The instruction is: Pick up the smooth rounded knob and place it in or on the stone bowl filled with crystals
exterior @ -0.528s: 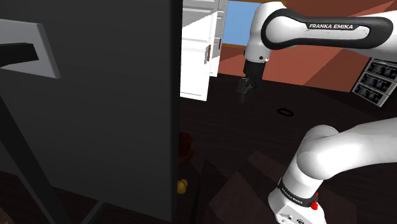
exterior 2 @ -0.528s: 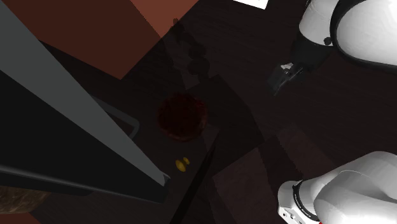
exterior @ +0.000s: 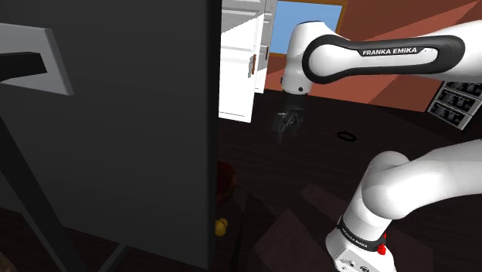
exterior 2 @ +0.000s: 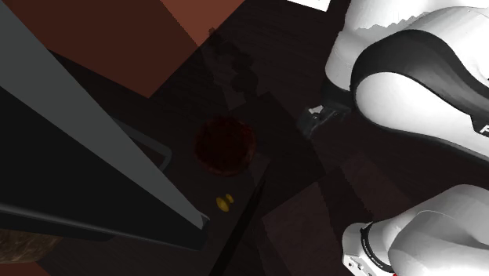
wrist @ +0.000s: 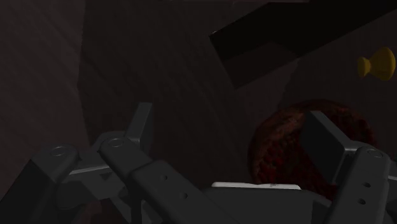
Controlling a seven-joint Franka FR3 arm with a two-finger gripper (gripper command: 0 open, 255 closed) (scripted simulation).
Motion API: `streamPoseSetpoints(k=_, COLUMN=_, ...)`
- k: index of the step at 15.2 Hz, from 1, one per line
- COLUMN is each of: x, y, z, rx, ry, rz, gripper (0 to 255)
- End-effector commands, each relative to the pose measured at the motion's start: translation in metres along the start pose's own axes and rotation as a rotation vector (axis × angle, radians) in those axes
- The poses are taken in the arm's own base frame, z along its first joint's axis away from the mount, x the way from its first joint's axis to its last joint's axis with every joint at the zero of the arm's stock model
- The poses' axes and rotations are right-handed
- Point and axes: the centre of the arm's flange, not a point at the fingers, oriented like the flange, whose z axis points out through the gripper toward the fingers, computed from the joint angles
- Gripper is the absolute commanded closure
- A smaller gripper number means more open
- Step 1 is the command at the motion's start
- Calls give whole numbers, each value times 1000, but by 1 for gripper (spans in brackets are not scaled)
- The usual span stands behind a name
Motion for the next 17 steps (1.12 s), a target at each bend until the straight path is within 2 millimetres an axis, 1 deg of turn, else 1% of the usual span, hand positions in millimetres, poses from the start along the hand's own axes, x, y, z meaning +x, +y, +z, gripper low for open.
streamPoseSetpoints(k=1, x=1, y=-23, z=14, rx=1, ry=-1, rz=-5, gripper=0)
streamPoseSetpoints(k=17, x=10, y=-192, z=140, rx=5, ry=-13, rz=-53, gripper=0)
